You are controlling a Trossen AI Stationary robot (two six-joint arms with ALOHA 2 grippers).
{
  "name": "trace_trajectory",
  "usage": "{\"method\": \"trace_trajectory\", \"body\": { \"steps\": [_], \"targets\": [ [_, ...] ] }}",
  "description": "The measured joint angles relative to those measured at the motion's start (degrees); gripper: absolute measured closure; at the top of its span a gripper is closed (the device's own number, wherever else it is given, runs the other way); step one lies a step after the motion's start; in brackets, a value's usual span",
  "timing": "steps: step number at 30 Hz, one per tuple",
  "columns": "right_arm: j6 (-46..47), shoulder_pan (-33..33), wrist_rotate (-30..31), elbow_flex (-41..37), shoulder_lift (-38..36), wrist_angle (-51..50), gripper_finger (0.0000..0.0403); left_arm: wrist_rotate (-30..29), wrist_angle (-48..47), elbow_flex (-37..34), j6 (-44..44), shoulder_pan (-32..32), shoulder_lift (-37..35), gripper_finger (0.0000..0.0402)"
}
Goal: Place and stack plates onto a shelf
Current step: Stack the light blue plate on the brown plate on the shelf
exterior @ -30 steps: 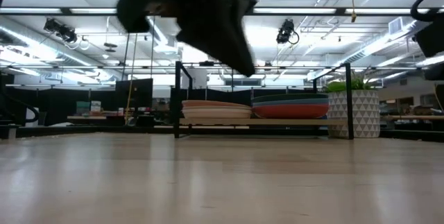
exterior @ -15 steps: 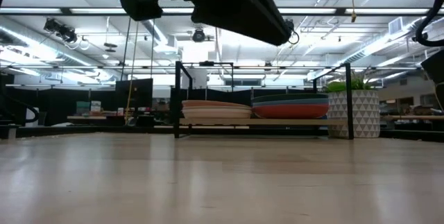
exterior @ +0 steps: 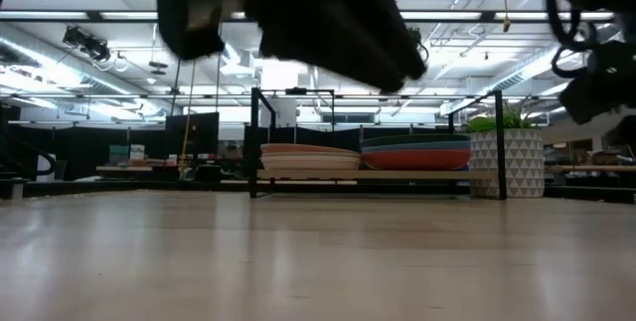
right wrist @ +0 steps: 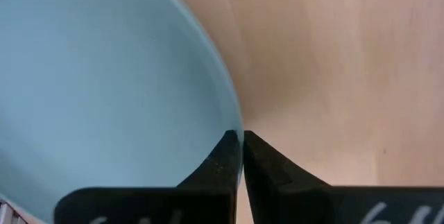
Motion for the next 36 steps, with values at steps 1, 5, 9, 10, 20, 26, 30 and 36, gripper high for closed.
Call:
{"method": "trace_trajectory", "body": {
  "steps": [1,5,9,10,20,26,30,36],
  "targets": [
    [-1.2,-0.8,-0.4,0.2,0.0,0.0,0.0385,-1.0,-0.1,0.0,1.2,-0.4,0.7,0.0285],
    [-6.0,-3.9,-1.9,1.7,0.0,0.0,0.0387,-7.2,2.0,0.0,7.1,-2.4,3.4,0.0287],
    [-8.2,-6.4,-3.2,3.5,0.0,0.5,0.0387,-12.2,7.4,0.0,11.0,-3.9,5.1,0.0291],
    [-8.7,-6.8,-3.5,4.0,0.0,0.7,0.0387,-13.0,8.6,0.0,12.0,-4.2,5.4,0.0291],
    [-11.3,-10.5,-6.5,7.7,0.0,2.5,0.0386,-17.1,17.6,0.0,19.6,-5.5,5.8,0.0291],
    [-13.7,-11.5,-6.6,10.5,0.0,3.2,0.0385,-17.1,20.9,0.0,21.9,-5.4,5.8,0.0291],
    [-14.6,-11.5,-6.6,11.7,-0.1,3.8,0.0385,-17.2,22.3,0.0,23.3,-5.3,5.8,0.0275],
    [-15.8,-11.6,-6.6,12.0,-0.1,5.6,0.0385,-17.7,25.0,0.0,24.3,-5.4,5.8,0.0221]
  ]
}}
